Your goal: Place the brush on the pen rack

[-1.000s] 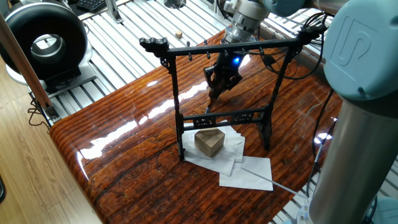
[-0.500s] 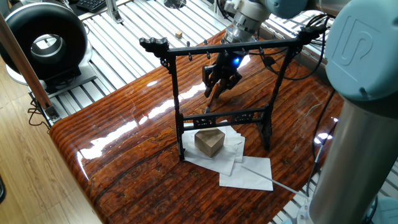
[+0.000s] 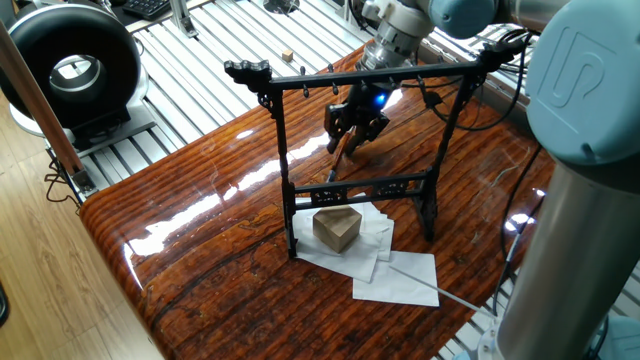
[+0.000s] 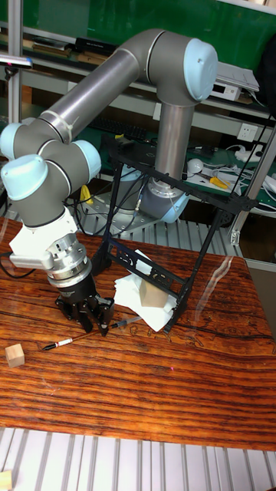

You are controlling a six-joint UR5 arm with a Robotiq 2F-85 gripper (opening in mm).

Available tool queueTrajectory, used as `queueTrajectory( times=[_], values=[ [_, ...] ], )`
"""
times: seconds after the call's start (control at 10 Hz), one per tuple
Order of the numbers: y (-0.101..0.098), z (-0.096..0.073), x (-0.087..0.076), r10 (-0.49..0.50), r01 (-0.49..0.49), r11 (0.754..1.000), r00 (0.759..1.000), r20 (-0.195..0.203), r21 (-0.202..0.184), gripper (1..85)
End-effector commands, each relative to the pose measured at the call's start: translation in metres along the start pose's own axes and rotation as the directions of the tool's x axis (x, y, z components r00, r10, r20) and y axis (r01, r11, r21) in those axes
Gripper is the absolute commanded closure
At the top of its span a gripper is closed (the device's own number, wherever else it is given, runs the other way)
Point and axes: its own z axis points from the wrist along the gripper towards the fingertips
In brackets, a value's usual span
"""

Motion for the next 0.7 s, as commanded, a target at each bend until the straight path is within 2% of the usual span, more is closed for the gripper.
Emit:
queueTrajectory(
  times=[0.0,0.3,0.6],
  values=[
    [0.001,-0.001,-0.006,-0.002,0.002,1.000,1.000,0.025,-0.008,43.3],
    [-0.012,0.003,-0.013,-0.020,0.017,0.999,0.998,0.054,0.042,43.0],
    [-0.014,0.003,-0.011,-0.017,0.014,0.998,0.999,0.045,0.057,43.3]
  ],
)
